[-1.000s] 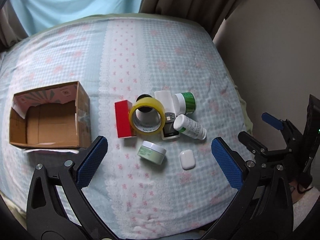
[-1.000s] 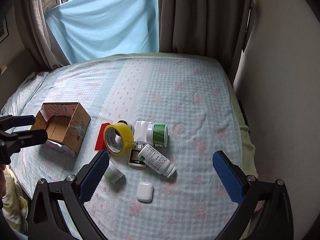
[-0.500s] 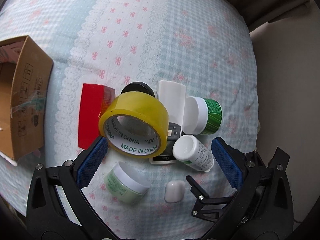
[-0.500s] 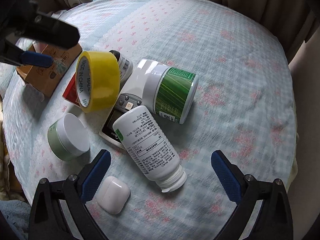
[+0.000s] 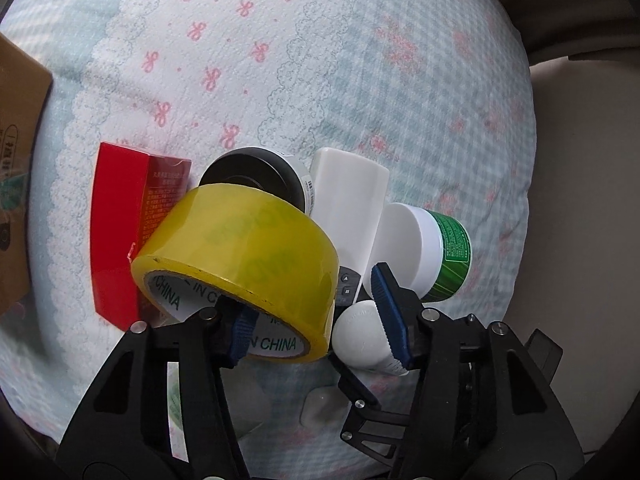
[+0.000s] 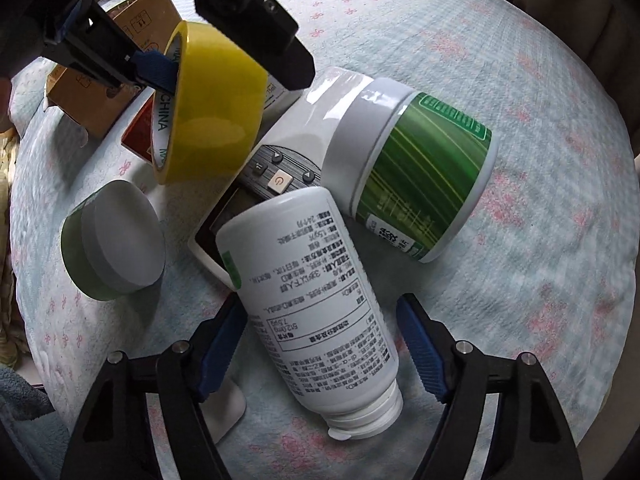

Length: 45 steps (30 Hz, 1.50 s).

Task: Organize rigid objects
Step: 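Grasp the yellow tape roll with the left tool while the right tool grasps the white pill bottle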

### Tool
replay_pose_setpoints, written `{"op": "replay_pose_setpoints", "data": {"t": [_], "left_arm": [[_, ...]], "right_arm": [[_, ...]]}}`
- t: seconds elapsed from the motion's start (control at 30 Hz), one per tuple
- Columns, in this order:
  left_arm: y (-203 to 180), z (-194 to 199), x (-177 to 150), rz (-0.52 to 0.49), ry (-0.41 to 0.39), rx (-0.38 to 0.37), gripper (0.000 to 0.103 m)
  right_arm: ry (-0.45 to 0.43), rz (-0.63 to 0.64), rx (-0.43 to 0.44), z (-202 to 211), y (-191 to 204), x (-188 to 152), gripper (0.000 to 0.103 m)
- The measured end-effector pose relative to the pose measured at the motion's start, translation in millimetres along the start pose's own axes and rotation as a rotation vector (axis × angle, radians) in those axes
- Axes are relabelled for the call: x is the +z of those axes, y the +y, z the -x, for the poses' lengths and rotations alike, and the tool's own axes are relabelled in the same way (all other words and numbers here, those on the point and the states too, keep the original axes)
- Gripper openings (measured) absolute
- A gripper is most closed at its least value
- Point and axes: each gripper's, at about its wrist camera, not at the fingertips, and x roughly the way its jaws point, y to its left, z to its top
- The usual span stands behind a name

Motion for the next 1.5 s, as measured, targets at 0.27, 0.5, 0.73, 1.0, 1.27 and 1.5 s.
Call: {"op": "replay_pose_setpoints", "data": {"t": [0.27,0.5,0.73,1.0,1.27,1.5], "left_arm": [[-1,4,-4,-0.002,-0.003,-0.022,0.023],[-1,28,-10,-0.045,-0.062,-0.014,0.018],[8,36,-5,-0.007,-0.081,-0.077,0.015],[8,3,7,0.052,-0.049,-0.116,0.015],[20,31,5,0.036,-0.15,-0.269,0.012],[39,55,3,0.02,-0.243,-0.405,0.012]], "right_arm": [[-0.003,0.007,0.018,-2,1,9,0.057],[-0.019,-0.062,0.035,12,7,-1,0.053],[-0.052,-0.154,0.065,25,-2,0,0.052],[-0.061,-0.23,0.065,38,-15,-5,0.052],[-0.091,-0.285,0.092,43,-20,-23,0.052],[-0.137,-0.299,0.095,53,-8,-23,0.052]]}}
